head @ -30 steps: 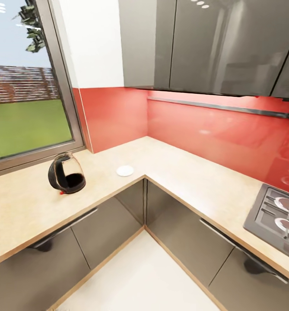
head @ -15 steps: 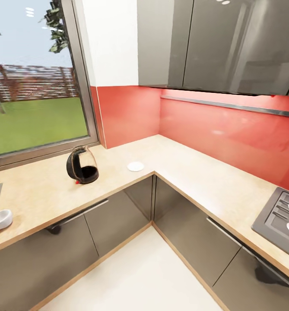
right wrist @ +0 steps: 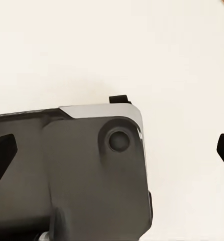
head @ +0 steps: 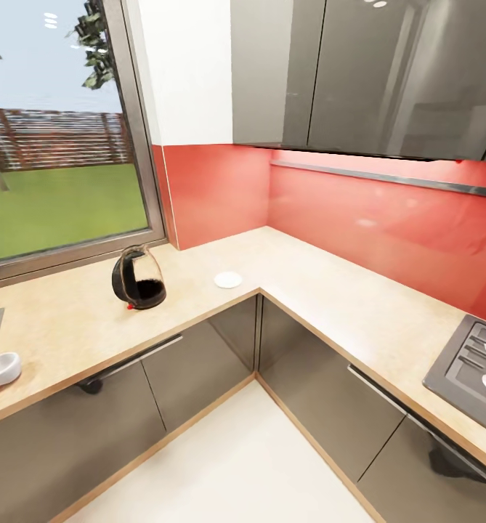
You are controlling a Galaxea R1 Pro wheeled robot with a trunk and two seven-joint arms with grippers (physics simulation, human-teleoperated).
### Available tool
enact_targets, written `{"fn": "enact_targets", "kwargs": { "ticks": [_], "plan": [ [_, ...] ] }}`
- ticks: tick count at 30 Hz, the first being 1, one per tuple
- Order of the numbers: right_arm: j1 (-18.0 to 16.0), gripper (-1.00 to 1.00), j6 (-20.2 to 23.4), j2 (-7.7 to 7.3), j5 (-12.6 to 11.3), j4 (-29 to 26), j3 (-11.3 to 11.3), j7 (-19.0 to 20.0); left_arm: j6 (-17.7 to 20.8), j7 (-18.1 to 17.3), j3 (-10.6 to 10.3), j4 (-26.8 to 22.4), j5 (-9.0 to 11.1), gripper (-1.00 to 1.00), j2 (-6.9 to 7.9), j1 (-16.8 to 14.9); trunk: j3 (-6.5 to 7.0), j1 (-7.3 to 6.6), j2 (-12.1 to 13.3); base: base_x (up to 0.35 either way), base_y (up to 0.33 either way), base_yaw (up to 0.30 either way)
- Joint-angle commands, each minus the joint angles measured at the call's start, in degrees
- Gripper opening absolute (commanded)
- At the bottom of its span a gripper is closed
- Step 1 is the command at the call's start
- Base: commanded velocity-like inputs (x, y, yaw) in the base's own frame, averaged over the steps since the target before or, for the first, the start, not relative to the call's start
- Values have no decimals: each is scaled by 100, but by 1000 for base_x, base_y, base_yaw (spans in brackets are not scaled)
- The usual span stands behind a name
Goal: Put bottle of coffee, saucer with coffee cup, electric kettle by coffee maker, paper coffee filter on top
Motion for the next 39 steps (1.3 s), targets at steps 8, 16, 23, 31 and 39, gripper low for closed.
{"fn": "enact_targets", "kwargs": {
  "ticks": [8,16,23,31,39],
  "plan": [
    [-5,100,-24,4,54,6,211,-9,-28,20,-92,-70,20,100,5,-30,-12,3,-11,0,0,0],
    [-5,100,-27,140,31,-17,502,-28,-31,-28,-117,-1112,-103,100,-25,-57,-12,3,-11,0,0,0],
    [-5,100,-27,230,-6,-36,488,-33,135,-47,-105,-3573,-818,100,-325,-126,-12,3,-11,0,0,-5],
    [-5,100,-27,241,-8,-45,479,-30,1621,-645,-348,-4824,-825,100,-872,-1347,-12,3,-11,0,0,-19],
    [-5,100,-27,221,-8,-54,464,-30,3206,-1042,-364,-5382,-800,100,-1221,-2573,-12,3,-11,0,0,0]
  ]
}}
